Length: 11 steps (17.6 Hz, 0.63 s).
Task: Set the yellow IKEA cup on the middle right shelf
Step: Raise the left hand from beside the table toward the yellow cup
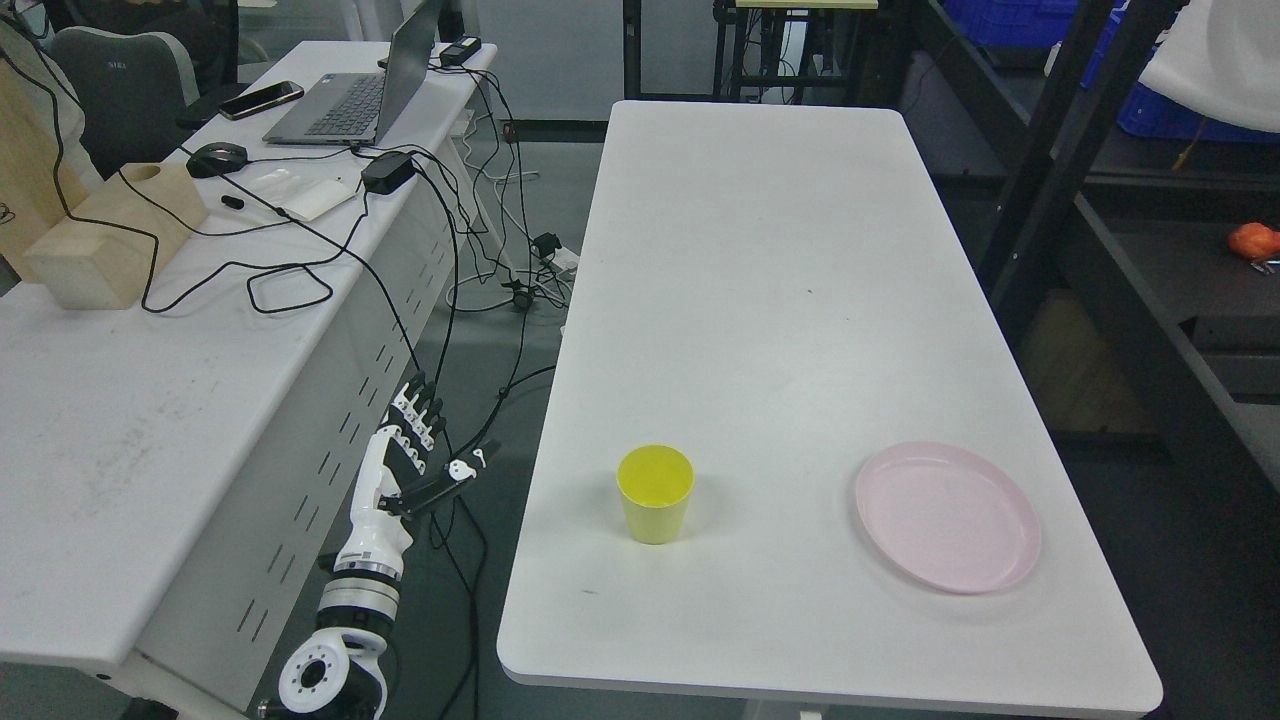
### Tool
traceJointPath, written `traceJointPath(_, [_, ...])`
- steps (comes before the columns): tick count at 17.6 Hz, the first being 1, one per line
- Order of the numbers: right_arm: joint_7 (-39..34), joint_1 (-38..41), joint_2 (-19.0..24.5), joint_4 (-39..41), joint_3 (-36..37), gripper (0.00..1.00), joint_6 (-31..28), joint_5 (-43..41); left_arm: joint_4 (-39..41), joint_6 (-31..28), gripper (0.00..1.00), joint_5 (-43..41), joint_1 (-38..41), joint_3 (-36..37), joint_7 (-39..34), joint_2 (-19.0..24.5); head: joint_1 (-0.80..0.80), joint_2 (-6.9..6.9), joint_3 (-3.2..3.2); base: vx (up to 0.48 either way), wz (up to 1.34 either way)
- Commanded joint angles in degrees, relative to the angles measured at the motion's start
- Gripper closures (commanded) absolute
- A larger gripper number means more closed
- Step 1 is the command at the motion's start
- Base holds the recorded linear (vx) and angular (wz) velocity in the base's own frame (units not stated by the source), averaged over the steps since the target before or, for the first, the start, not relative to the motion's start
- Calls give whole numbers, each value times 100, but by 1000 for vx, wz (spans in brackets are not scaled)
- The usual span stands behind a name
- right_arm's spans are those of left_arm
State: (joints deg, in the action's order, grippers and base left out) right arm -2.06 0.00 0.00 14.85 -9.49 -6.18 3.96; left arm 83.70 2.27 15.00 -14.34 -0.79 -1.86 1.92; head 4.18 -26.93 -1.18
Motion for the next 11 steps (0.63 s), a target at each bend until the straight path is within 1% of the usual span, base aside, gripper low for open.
traceJointPath(1, [4, 35, -100, 0, 0, 1, 11, 0, -292, 19, 1, -6, -359, 596, 2, -92, 0, 0, 0, 0, 0])
traceJointPath(7, [-5, 35, -100, 0, 0, 1, 11, 0, -319, 45, 1, -6, -385, 1537, 10, -92, 0, 0, 0, 0, 0])
traceJointPath(11, [-5, 35, -100, 0, 0, 1, 11, 0, -319, 54, 1, 20, -385, 1907, 90, -92, 0, 0, 0, 0, 0])
